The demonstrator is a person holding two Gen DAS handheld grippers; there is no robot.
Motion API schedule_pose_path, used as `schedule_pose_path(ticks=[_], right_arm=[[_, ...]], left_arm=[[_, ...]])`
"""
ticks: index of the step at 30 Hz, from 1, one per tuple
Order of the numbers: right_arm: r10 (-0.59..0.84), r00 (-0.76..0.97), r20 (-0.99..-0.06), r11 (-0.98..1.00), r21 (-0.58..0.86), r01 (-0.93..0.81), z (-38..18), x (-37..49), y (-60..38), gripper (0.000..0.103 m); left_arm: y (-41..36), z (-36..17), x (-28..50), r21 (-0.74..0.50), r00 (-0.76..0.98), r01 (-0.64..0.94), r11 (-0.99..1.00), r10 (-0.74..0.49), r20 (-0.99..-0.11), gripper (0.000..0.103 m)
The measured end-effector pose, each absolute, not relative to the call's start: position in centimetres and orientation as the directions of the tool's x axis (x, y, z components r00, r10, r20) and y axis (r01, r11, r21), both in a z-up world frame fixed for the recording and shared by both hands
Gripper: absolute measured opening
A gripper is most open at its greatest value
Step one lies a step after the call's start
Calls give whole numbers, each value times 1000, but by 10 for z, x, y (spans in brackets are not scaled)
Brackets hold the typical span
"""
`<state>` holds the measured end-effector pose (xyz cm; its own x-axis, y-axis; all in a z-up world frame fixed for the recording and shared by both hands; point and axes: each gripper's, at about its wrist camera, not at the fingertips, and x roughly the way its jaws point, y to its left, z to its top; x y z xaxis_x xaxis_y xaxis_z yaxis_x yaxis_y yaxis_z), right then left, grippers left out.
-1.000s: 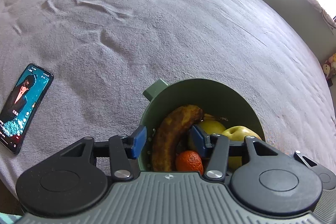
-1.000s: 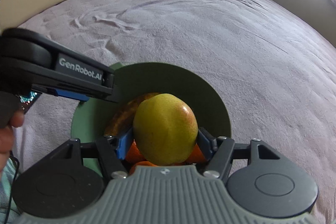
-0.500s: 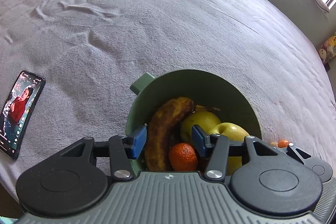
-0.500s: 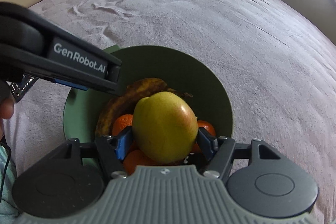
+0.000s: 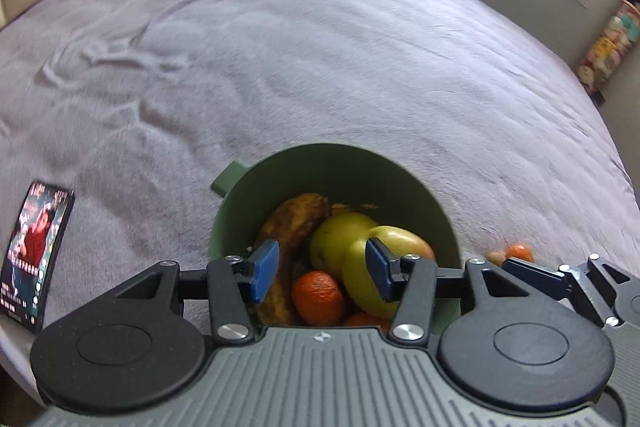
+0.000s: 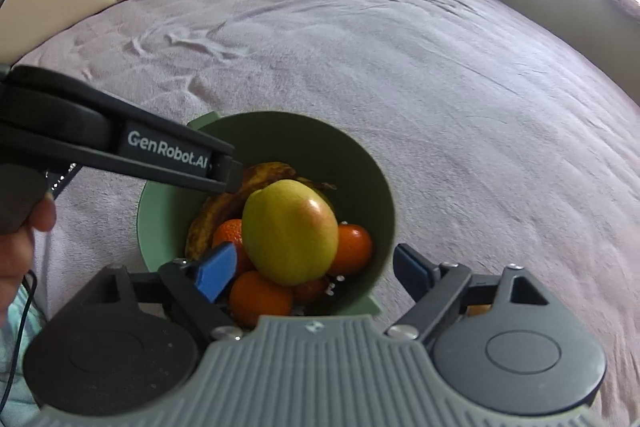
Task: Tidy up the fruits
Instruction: 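Open both tools and move them back toward the last mandarin and kiwi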
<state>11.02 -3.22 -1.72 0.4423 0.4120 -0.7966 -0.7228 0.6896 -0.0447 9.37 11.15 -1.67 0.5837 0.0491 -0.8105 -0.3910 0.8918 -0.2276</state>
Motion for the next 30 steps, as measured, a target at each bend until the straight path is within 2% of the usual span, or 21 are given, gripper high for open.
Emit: schedule_pose_path(ticks=[11, 21, 30], right_arm=[[319, 530, -786, 825, -45, -564, 0, 91, -100, 88], [230, 573, -787, 921, -13, -389, -14, 87, -160, 91], [157, 572, -805, 970, 18, -241, -35, 105, -199, 91]], left_arm=[[54, 6, 88, -173, 688, -171, 970, -9, -726, 59], [-4, 2, 85, -32, 736, 25, 999, -41, -675, 59], [-45, -13, 87, 94, 755, 128, 987, -35, -654, 59]])
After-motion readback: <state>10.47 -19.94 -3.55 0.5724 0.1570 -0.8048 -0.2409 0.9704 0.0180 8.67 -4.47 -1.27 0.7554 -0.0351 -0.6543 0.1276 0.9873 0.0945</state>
